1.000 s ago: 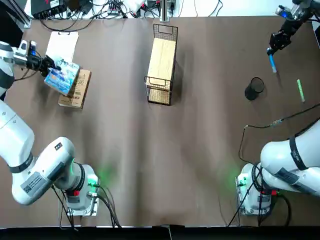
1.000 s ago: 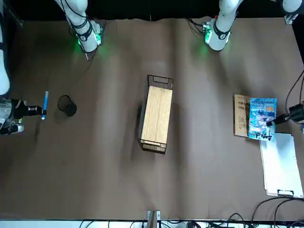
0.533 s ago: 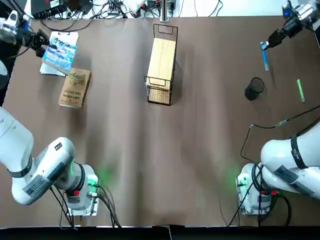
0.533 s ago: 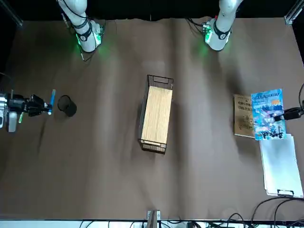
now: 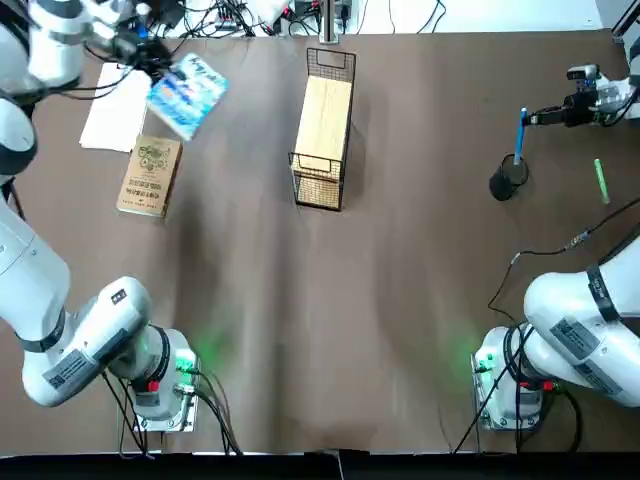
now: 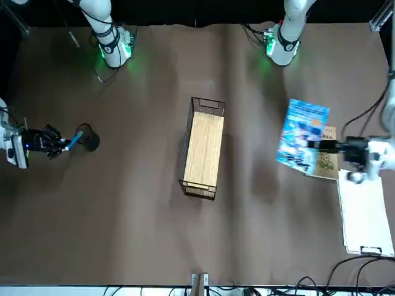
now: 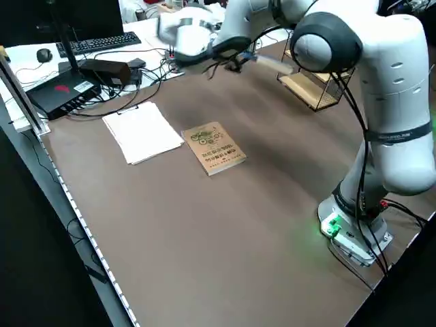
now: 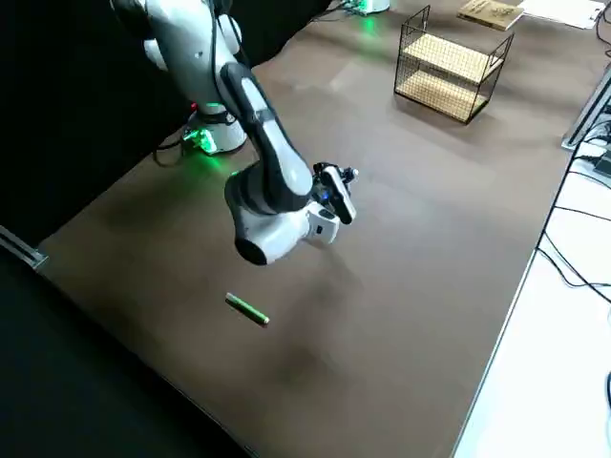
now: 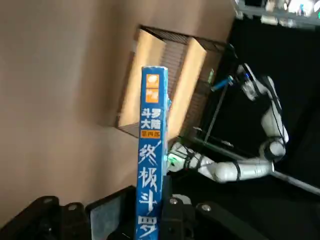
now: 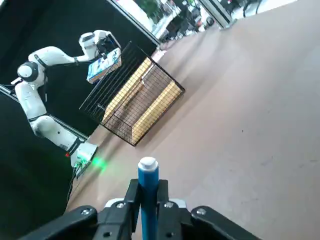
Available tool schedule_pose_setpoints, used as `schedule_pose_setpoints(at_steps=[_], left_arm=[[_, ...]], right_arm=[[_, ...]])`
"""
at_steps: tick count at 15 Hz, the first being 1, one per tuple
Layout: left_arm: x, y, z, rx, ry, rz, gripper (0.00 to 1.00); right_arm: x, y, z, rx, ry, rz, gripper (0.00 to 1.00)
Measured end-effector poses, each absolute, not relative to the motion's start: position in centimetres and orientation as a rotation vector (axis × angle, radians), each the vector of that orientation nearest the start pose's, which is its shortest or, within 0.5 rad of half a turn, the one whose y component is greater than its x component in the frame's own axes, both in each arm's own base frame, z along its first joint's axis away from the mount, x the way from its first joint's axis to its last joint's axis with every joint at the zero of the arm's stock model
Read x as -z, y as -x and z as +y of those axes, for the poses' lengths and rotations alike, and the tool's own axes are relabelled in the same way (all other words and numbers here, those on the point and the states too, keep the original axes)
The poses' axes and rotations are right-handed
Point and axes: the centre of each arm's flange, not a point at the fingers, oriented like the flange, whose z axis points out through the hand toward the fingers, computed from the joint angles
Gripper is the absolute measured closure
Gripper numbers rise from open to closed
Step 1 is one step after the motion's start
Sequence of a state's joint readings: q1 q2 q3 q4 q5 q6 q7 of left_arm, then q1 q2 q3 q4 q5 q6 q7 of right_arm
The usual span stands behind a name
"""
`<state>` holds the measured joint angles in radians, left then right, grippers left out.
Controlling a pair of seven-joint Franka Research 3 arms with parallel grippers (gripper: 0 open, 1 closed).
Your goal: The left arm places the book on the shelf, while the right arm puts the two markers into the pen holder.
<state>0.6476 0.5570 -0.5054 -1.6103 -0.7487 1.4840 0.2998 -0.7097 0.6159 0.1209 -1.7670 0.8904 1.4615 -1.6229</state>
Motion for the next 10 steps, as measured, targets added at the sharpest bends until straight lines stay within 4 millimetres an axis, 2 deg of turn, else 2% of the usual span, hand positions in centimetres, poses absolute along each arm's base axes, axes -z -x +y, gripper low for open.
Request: schedule_pose_setpoints(at_steps=[2, 4, 7, 8, 9, 10], left_arm=[[-35.0, -63.1, -1.5, 0.417, -1.963, -0.033, 0.77], [-33.5, -63.3, -7.1, 0.397, -1.972, -0.024, 0.77], [-31.6, -62.9, -13.7, 0.330, -1.973, 0.015, 0.77], [-31.3, -62.6, -17.0, 0.283, -1.967, 0.024, 0.77], [-31.5, -62.6, -18.3, 0.261, -1.954, 0.028, 0.77], [-31.6, -62.6, -19.5, 0.242, -1.938, 0.031, 0.77]], right_arm=[[-21.2, -52.5, -24.8, 0.538, 1.767, -0.654, 0.82], [-20.7, -52.5, -24.8, 0.564, 1.753, -0.683, 0.82], [-20.1, -52.0, -25.4, 0.578, 1.749, -0.681, 0.82], [-19.9, -51.8, -25.7, 0.583, 1.746, -0.676, 0.77], [-19.9, -51.8, -25.7, 0.584, 1.745, -0.675, 0.69], [-19.9, -51.7, -25.7, 0.584, 1.743, -0.675, 0.65]])
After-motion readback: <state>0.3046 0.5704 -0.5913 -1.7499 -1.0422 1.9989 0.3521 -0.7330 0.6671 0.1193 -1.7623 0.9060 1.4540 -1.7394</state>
